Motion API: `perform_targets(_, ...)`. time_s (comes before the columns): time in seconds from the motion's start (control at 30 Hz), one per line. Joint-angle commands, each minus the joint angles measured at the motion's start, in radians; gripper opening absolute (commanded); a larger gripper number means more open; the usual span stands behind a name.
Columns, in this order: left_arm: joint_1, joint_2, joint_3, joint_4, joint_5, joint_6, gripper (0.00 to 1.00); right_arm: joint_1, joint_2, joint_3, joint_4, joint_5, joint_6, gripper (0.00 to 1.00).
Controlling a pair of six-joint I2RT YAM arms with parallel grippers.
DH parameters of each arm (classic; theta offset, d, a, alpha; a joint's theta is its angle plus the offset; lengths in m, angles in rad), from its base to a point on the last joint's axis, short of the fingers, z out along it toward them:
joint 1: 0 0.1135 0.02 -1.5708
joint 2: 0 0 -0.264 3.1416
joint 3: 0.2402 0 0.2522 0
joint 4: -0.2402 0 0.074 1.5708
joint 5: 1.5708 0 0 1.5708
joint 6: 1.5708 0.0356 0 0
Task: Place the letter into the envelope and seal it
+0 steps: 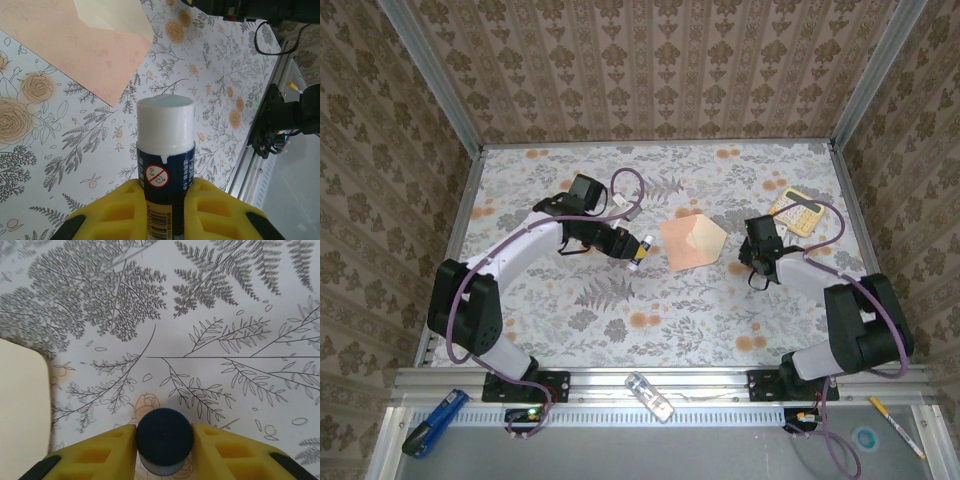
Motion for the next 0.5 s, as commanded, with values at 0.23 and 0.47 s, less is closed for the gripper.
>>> perform_targets(0.23,0.013,0.007,-0.029,0.021,0.028,0.004,0.1,0.013,0.068,0.036,0.101,0.035,-0.027,0.36)
perform_targets(0.47,0.017,0.008,-0.036,0.024,0.033,0.002,0.1,0.015,0.09,0.051,0.108,0.031,-0.032,0.36)
